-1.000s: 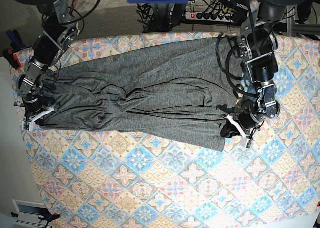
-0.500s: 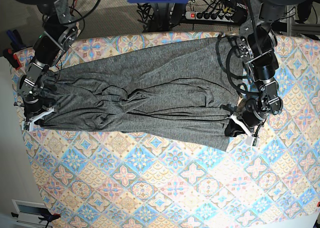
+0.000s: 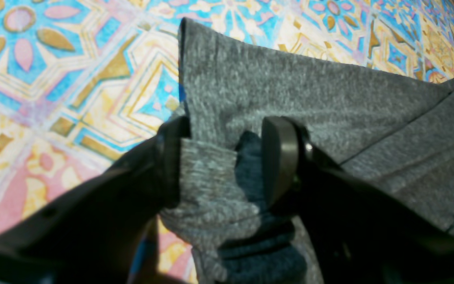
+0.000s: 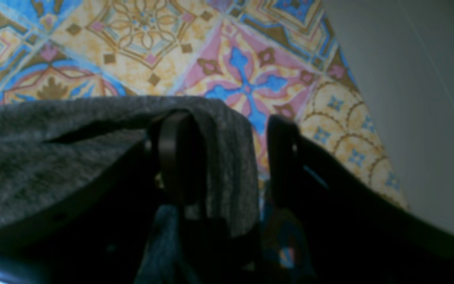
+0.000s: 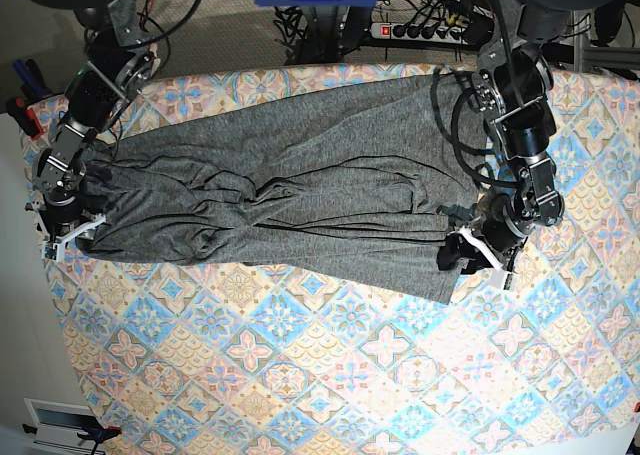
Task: Layout the t-shirt on the table in an organized manner, then fold the t-shirt properly
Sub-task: 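Lay the shirt edge down with both grippers, spreading it flat, then release the shirt with the left gripper and lift it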
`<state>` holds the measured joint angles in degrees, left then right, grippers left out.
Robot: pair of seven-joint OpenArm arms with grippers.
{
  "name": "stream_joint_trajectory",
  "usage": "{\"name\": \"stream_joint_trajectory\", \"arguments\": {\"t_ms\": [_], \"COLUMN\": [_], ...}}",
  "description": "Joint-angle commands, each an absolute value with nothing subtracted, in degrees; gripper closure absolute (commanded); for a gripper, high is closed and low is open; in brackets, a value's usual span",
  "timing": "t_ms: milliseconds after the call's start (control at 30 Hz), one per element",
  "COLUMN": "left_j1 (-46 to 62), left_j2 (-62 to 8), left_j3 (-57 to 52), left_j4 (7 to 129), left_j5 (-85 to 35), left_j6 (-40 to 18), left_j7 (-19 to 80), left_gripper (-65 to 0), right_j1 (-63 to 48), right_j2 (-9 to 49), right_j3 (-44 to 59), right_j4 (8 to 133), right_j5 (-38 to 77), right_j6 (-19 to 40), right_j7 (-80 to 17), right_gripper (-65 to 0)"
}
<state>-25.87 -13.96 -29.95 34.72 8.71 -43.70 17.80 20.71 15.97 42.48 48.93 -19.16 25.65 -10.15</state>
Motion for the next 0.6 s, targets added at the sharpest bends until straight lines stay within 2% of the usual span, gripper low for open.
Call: {"name": "stream_joint_trajectory", "arguments": {"t_ms": [0, 133, 333, 567], "left_j1": [-25.01, -22.55, -14.9, -14.11], "left_j2": [-15.78, -15.08, -9.8, -8.22], "left_j3": [-30.37, -30.29, -30.02, -29.93], "left_j4": [34.77, 42.77, 64.75, 68.09], "left_j5": [16.22, 16.22, 16.31, 16.75], "left_j6": [-40.0, -40.0, -40.0, -40.0], "left_j7": [24.84, 25.01, 24.66, 24.66], "left_gripper": [-34.0, -34.1, -34.1, -34.1], "right_j1": [22.02, 22.02, 21.41, 20.35], "right_j2": [17.19, 17.19, 17.01, 16.92], "right_j3": [42.42, 42.42, 42.42, 42.33], "right_j4": [51.56, 58.86, 64.22, 64.22], "right_j5": [-18.33, -18.24, -18.33, -18.33], "right_j6": [25.54, 25.54, 25.54, 25.54], "right_j7": [-8.22, -8.22, -8.48, -8.48], "right_gripper": [-28.1, -28.1, -28.1, -28.0]}}
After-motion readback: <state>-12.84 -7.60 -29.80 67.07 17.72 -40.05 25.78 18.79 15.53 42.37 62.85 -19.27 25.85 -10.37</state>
